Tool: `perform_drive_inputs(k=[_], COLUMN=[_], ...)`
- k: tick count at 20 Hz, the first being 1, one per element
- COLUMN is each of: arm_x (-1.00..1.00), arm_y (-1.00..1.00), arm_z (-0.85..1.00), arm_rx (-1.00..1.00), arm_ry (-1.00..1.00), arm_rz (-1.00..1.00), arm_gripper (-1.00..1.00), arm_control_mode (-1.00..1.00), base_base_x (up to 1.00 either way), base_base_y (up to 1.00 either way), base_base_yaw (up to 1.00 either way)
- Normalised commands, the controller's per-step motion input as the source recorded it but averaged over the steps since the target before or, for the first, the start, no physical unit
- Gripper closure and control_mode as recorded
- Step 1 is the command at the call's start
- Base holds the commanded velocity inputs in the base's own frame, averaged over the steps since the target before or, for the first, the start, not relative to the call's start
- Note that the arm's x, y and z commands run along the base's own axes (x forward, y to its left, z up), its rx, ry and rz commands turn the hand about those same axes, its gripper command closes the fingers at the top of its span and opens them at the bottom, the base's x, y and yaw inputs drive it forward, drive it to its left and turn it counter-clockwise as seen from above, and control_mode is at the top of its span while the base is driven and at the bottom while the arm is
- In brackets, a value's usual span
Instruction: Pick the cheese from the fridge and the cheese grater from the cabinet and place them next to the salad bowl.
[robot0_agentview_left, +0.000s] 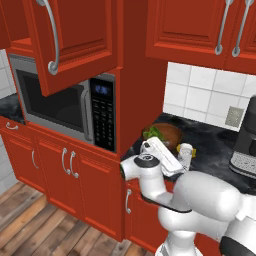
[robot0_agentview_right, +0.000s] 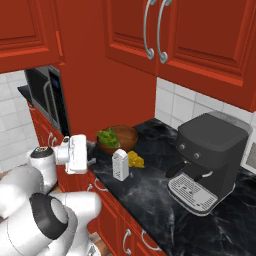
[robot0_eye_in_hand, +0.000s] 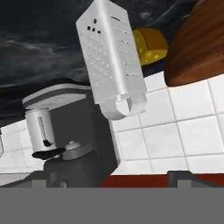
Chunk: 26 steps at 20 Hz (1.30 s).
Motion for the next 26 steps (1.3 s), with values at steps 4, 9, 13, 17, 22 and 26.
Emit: perform_drive_inputs(k=[4, 9, 13, 17, 22, 26], arm_x=[-0.48, -0.47, -0.37, -0.08, 0.22, 0.46], arm_y=[0.11, 0.11, 0.01, 0.01, 0.02, 0.12], arm_z=[0.32, 0.41, 0.12, 0.0, 0.0, 0.0], arm_rx=[0.35, 0.36, 0.49, 0.68, 0.75, 0.69], arm_ry=[0.07, 0.01, 0.06, 0.13, 0.07, 0.01], arm_rz=[-0.09, -0.11, -0.19, -0.2, -0.19, -0.12], arm_gripper=[-1.0, -1.0, -1.0, -1.0, -1.0, -1.0], arm_control_mode=[-1.0, -1.0, -1.0, -1.0, -1.0, -1.0], base_base_x=[0.0, 0.0, 0.0, 0.0, 0.0, 0.0], base_base_y=[0.0, 0.0, 0.0, 0.0, 0.0, 0.0], base_base_yaw=[0.0, 0.0, 0.0, 0.0, 0.0, 0.0])
